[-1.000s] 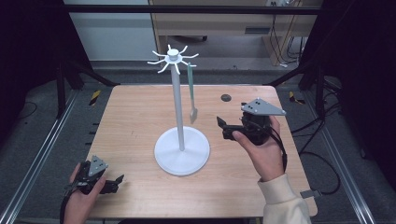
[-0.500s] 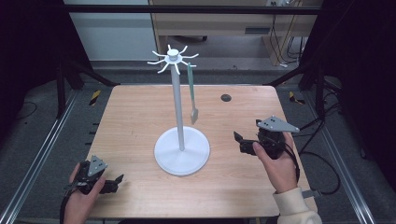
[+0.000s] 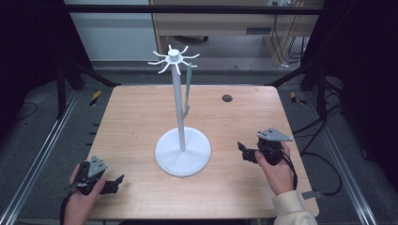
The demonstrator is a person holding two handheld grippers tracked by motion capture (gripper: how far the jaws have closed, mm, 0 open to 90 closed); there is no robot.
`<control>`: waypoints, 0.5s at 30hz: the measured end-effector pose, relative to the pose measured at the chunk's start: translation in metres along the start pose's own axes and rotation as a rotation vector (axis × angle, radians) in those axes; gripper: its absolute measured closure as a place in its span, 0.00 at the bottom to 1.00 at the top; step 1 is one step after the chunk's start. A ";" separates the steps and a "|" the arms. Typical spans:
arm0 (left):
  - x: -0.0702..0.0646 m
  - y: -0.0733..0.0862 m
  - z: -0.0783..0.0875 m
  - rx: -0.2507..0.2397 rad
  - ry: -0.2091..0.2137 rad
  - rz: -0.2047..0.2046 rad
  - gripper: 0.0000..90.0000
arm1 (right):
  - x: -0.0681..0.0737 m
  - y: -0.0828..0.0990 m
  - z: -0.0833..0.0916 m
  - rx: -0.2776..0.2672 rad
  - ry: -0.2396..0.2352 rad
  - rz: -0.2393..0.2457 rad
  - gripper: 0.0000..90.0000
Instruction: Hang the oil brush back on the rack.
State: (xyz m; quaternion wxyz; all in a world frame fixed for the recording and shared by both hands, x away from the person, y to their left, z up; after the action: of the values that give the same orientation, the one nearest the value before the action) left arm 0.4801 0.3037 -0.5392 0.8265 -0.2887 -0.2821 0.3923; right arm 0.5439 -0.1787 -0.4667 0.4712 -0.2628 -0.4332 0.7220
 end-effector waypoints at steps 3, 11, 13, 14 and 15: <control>0.000 0.000 0.000 0.000 0.000 -0.001 0.03 | -0.004 0.008 -0.008 0.010 0.005 -0.013 0.17; 0.000 0.000 0.000 -0.002 0.000 0.001 0.03 | -0.007 0.024 -0.022 0.031 0.011 -0.033 0.16; 0.000 0.000 0.000 -0.002 0.000 0.001 0.03 | -0.008 0.028 -0.025 0.034 0.007 -0.041 0.16; 0.000 0.000 0.000 -0.003 0.001 0.001 0.03 | -0.008 0.028 -0.025 0.034 0.007 -0.041 0.16; 0.000 0.000 0.000 -0.003 0.001 0.001 0.03 | -0.009 0.029 -0.026 0.037 0.006 -0.048 0.16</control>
State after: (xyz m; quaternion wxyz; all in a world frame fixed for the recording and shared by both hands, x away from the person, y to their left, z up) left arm 0.4802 0.3037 -0.5386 0.8260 -0.2903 -0.2822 0.3921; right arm 0.5547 -0.1819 -0.5053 0.4946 -0.2456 -0.4247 0.7175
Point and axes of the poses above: each handheld gripper's, and its own axes: z roughly backward along the jaws, y roughly out of its underside, x roughly to its left, the point moved 9 cm from there along -z, roughly forward along the jaws, and after that the axes turned 4 degrees about -z, right-handed, at the moved point
